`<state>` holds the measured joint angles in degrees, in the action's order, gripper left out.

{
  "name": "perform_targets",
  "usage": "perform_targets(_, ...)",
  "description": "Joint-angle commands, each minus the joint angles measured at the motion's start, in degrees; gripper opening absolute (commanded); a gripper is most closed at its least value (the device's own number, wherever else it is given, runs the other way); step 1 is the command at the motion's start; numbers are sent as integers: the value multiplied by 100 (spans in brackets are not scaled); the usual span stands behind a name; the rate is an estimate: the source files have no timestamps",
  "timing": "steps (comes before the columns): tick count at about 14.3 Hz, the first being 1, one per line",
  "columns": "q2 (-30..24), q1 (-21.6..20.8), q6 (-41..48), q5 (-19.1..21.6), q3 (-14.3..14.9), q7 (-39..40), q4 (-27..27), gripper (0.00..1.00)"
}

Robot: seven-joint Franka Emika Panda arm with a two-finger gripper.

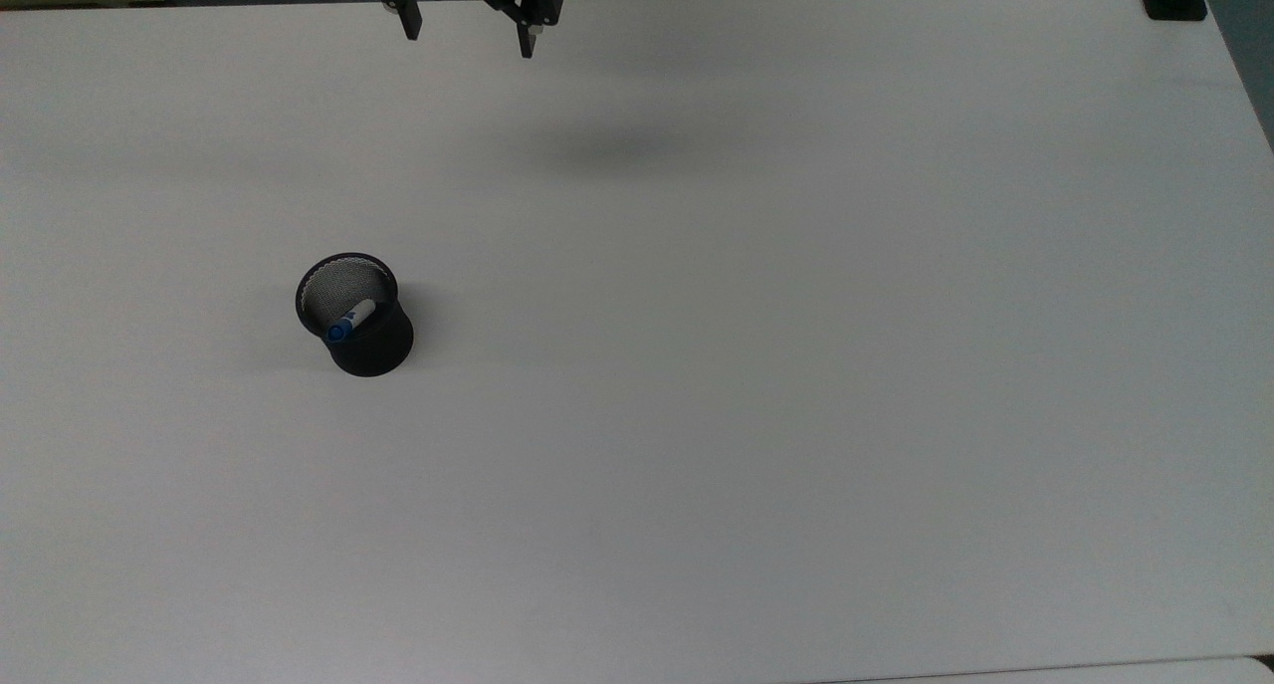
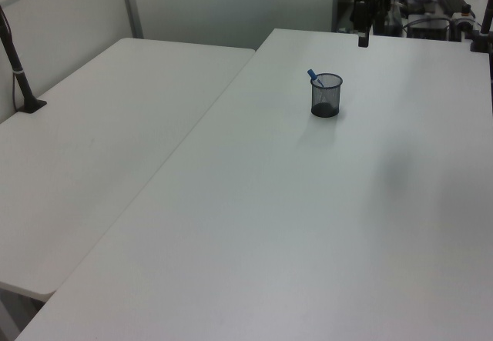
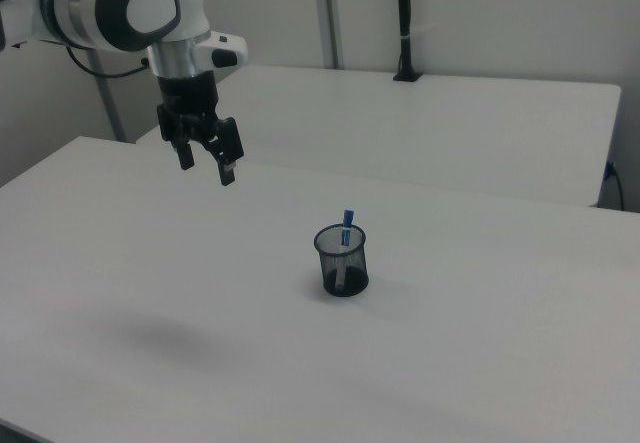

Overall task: Remove the marker
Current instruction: 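Move the gripper down over the black mesh cup toward the marker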

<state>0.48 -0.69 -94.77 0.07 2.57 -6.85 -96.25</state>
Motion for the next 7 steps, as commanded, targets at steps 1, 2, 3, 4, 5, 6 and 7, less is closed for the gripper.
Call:
perform_targets(1,29,-44,-15,-42,25,410,-52,100)
perform_targets(2,31,-45,-24,-42,25,412,-61,100)
perform_targets(3,31,-45,-24,-42,25,412,-61,100)
perform_targets(4,39,-45,-24,-42,25,412,-52,100)
perform_targets(5,31,-45,-24,-42,25,412,-52,100)
perform_targets(6,48,-45,-33,-42,25,412,-52,100)
perform_targets(7,66,-45,-42,-42,25,412,-43,100)
